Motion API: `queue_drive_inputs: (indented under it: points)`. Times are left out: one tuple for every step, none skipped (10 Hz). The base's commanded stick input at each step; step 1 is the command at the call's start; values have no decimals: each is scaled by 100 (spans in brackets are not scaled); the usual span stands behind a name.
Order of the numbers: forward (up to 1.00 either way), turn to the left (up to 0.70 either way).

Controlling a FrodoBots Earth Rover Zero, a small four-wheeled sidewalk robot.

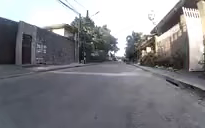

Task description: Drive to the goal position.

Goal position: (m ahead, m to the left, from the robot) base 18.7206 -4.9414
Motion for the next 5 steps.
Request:
queue_drive_inputs:
  points:
    - [100, -1]
    - [100, -1]
    - [100, -1]
    - [100, -1]
    - [100, -1]
